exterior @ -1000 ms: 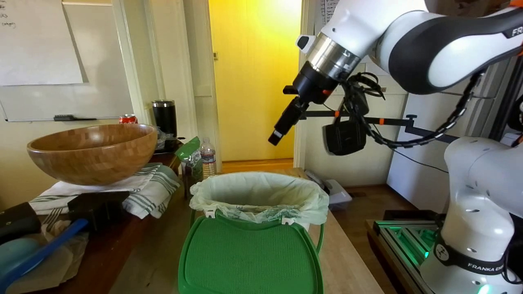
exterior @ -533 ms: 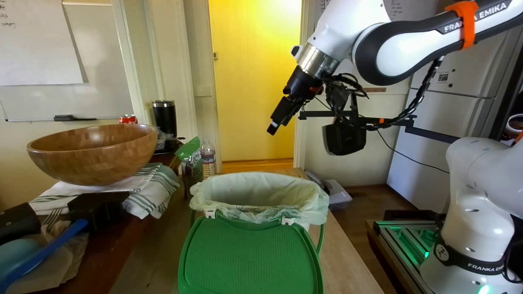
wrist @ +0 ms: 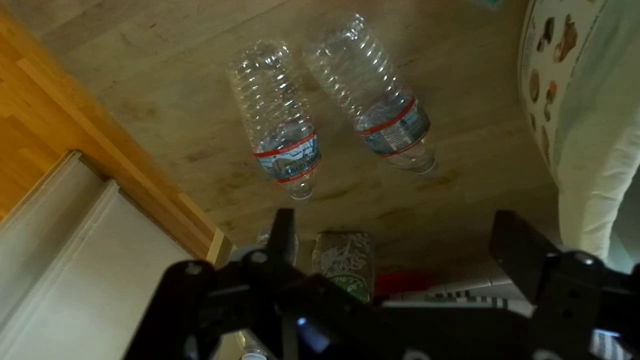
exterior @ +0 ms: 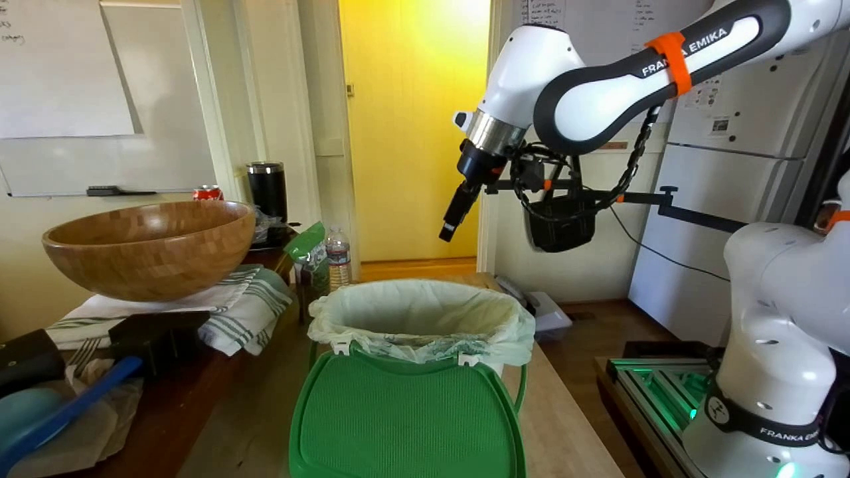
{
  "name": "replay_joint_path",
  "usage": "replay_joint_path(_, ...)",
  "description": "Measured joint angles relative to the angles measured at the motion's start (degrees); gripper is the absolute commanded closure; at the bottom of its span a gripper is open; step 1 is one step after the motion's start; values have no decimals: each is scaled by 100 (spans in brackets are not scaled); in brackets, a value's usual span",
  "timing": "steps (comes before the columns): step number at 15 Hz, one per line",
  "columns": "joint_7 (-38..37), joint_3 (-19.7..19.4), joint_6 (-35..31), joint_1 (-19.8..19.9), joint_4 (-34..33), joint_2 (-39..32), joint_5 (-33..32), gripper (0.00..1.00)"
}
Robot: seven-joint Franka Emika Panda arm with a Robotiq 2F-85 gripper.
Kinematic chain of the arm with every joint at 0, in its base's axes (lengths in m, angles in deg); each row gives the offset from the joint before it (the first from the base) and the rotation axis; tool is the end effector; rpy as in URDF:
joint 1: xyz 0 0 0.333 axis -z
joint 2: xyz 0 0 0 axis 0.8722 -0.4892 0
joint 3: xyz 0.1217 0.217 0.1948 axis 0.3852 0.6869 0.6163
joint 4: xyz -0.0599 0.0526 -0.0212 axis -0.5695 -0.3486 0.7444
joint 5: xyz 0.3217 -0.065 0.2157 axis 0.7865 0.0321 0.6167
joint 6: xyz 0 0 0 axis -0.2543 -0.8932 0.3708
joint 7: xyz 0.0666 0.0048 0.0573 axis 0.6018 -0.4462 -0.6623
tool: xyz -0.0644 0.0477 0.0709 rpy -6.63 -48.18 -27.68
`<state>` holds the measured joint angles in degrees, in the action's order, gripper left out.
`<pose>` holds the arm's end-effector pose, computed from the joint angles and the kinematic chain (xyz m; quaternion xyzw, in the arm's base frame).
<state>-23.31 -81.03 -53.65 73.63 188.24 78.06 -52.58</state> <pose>0.4029 -0.1753 0.4868 0.9687 -0.1382 0.1949 0.0669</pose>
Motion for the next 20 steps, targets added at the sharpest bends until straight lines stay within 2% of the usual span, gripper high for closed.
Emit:
replay_joint_path(8,142,37,0,-2,-16,42,-5,0)
replay_joint_path(11,829,-174,0,-42,-25,-60,-2,0)
replay_joint_path(16,2261,-798,1,-170,-75,-477,98,0)
replay_joint_path(20,2799,-922,3,-140,-79,-921,-48,0)
